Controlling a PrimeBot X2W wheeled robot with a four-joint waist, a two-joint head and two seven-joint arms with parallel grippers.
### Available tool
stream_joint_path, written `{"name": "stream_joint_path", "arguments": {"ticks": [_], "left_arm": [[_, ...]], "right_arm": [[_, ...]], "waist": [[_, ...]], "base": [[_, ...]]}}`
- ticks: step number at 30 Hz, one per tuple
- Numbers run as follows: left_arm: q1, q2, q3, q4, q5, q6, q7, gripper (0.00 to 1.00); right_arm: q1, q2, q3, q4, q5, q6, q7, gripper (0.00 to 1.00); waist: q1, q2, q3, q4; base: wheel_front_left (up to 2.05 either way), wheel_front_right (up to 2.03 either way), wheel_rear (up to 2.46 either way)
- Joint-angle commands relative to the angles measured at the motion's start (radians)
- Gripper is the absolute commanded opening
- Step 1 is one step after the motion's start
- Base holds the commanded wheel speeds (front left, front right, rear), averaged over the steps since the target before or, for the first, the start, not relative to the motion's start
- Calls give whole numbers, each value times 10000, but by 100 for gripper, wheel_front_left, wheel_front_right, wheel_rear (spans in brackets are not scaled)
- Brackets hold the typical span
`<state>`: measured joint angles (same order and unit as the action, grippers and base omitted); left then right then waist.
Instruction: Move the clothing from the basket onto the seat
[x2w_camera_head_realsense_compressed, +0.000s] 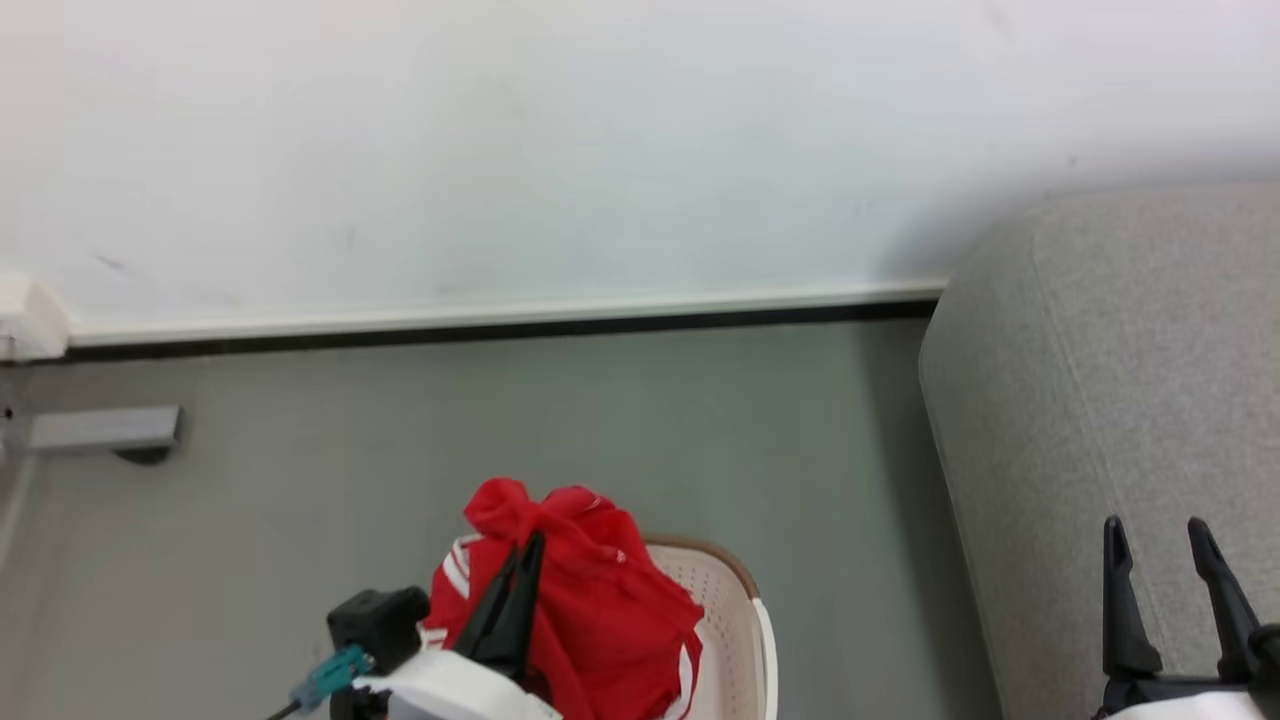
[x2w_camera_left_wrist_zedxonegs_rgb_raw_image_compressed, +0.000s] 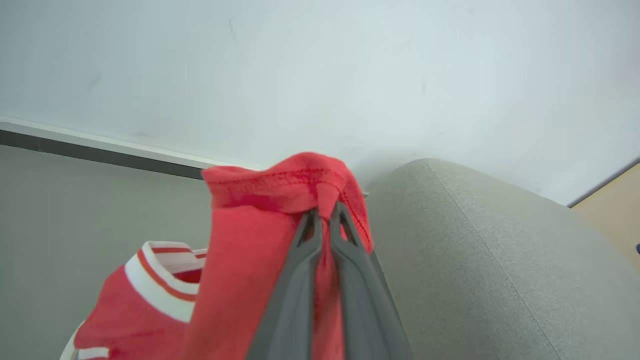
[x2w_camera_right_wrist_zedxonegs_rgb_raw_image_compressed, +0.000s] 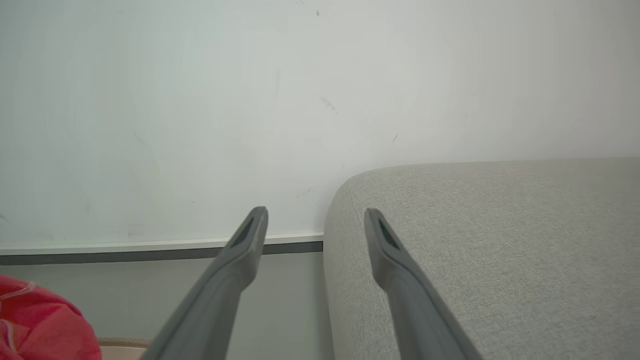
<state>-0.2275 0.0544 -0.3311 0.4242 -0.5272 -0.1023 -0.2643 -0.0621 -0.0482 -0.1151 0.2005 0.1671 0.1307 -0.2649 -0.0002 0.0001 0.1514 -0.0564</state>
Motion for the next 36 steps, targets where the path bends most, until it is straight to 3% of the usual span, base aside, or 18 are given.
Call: {"name": "stream_joint_path", "arguments": {"ticks": [1,16,31,36], "left_arm": [[320,123,124,-254,94,52,-1,0],[1527,472,750,-1630,1155,23,-2,0],[1462,594,1112,-1672,1468,-106,-4,0],[1321,673,982,-1763,1545,-157,-4,0]], "right_arm": [[257,-38,-49,52,-111,1,9,100],[1308,-36,421,257,-1033,1,9,100],[1337,-38,657,302,-1070,1,9,100],[1180,-35,1176,220,-979,1,9,100]], "waist": [[2,-1,-483,91],[2,-1,-1905,492],[2,-1,-2158,593],[2,-1,-2110,572]], "base": [[0,0,0],[0,0,0],[0,0,0],[0,0,0]]}}
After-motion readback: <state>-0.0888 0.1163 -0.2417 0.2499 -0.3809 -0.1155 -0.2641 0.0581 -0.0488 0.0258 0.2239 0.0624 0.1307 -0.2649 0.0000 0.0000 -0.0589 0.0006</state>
